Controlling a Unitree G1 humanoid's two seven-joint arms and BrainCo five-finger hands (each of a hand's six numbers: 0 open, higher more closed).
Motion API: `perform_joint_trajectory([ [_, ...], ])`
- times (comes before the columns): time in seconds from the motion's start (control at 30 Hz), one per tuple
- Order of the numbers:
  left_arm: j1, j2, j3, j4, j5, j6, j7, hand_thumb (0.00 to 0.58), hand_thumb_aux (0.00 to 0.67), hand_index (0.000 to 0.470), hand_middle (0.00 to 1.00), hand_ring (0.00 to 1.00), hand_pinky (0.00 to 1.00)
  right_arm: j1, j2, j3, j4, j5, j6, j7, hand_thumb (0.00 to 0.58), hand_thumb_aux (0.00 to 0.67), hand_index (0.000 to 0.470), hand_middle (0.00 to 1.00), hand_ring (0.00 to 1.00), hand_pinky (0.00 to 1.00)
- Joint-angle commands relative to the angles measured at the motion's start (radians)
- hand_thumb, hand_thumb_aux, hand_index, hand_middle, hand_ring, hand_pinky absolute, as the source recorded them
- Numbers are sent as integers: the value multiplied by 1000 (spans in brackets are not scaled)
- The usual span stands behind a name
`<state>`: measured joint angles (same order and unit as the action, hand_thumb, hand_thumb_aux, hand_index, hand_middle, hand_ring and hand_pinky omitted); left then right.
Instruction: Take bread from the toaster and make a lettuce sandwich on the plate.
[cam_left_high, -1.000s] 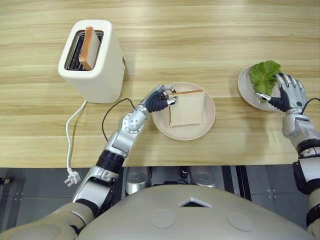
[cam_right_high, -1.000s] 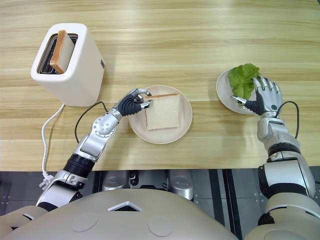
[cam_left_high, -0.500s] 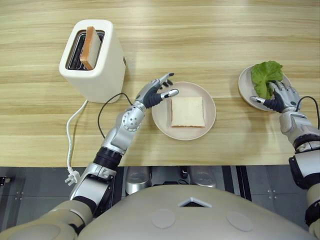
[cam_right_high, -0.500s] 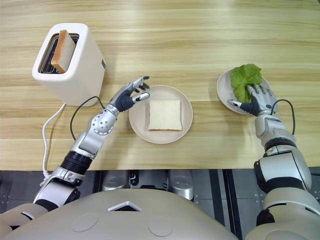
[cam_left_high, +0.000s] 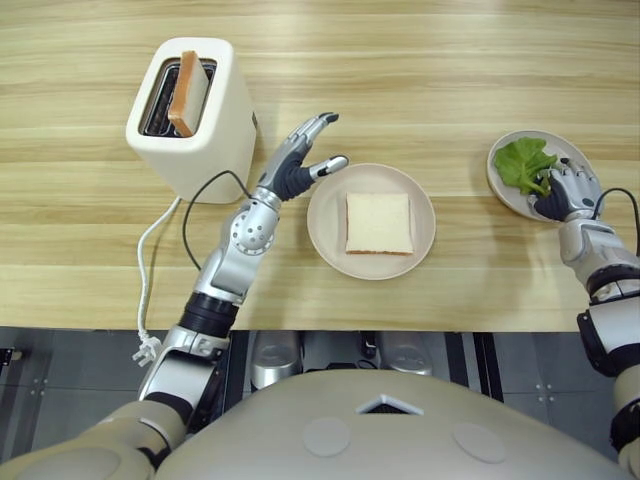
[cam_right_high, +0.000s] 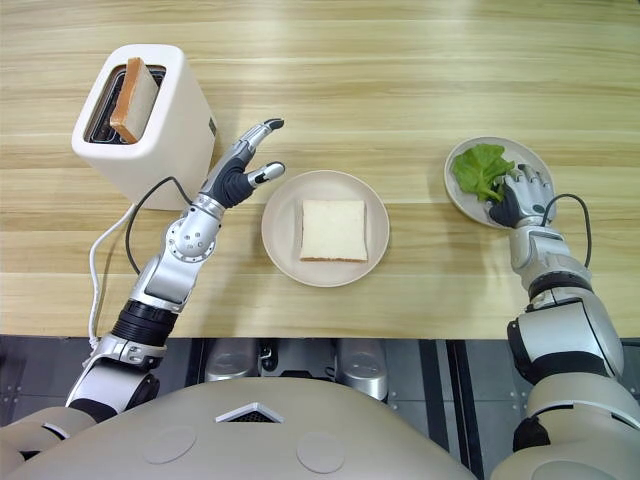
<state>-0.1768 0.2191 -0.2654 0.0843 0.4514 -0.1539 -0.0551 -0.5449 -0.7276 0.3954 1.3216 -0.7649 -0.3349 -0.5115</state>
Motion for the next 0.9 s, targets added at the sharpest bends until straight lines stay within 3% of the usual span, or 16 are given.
perform_joint_trajectory([
  [0.03,2,-1,3,27,-12,-5,3,0,0,0,0,0,0,-8,9,8,-1,14,-24,-4,580,670,460,0,0,0],
  [0.27,2,10,35,-10,-20,-14,17,0,0,0,0,0,0,-33,-6,-27,-48,48,-129,-111,580,670,460,0,0,0],
  [0.3,-1,18,56,-40,-22,-12,24,0,0,0,0,0,0,-39,-12,-32,-70,53,-168,-138,580,670,460,647,647,647],
  [0.33,-8,27,81,-65,-28,-11,30,0,0,0,0,0,0,-42,-17,-38,-93,60,-210,-160,580,670,460,1000,1000,1000],
  [0.57,-39,106,277,-245,-80,21,49,0,0,0,0,0,0,-24,-21,-28,-359,35,-389,-241,580,670,460,1000,1000,1000],
  [0.77,-32,178,427,-415,-72,59,52,0,0,0,0,0,0,35,50,-3,-626,22,-444,-143,580,670,460,1000,1000,1000],
  [0.9,-28,264,503,-415,2,77,66,0,0,0,0,0,0,77,119,33,-739,23,-467,-37,580,670,460,1000,1000,1000],
])
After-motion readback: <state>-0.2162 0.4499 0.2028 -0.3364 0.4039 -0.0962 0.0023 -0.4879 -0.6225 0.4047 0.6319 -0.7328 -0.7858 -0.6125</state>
